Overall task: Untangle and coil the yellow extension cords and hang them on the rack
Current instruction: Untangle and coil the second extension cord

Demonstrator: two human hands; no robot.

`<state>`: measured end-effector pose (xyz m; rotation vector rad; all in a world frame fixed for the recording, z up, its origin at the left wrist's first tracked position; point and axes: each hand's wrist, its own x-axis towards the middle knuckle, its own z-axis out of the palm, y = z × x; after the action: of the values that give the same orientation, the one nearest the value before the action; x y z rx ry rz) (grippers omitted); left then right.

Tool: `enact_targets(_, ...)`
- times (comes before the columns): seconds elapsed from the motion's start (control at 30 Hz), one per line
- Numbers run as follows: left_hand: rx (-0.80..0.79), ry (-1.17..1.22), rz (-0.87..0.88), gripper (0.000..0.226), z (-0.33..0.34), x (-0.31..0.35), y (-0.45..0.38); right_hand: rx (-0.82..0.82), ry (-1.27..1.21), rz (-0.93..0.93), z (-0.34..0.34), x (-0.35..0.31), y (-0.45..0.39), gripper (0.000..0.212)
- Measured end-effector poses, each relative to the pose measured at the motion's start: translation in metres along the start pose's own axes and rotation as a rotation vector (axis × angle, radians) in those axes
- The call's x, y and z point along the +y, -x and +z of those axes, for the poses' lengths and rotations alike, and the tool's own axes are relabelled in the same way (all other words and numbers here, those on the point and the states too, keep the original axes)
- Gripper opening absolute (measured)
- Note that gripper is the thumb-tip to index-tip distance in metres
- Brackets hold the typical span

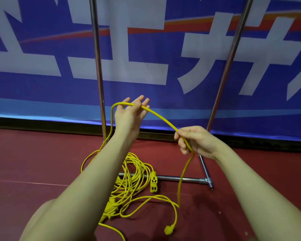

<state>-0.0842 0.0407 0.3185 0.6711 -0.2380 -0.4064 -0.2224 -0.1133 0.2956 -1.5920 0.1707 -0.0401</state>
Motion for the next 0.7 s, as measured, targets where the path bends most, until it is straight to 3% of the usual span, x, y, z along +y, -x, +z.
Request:
enact_targets(0.1,-0.051,-0.074,-0.130,0.011,-0.002,-0.007,-0.002,0.045,-0.137,-0.074,0.003,-0.009,-0.001,0.021)
enact_targets(0.3,-0.158,-0.326,-0.443,0.023,-0.003,-0.042,0.017,0.107,-0.418,-0.203,0.010,-0.032,-0.004,0.019)
enact_targets(0.47,-0.455,-0.685,-0.654,0.023,-0.010,-0.054,0.033,0.171,-0.634,-0.239,0.009,-0.037,-0.012,0.022)
enact_targets(0.57,-0.613,-0.805,-0.638,0.016,-0.016,-0.059,0.037,0.188,-0.664,-0.260,0.007,-0.041,-0.014,0.023)
enact_targets(0.7,-0.599,-0.890,-0.461,0.019,-0.018,-0.059,0.037,0.204,-0.548,-0.305,0.008,-0.041,-0.018,0.024)
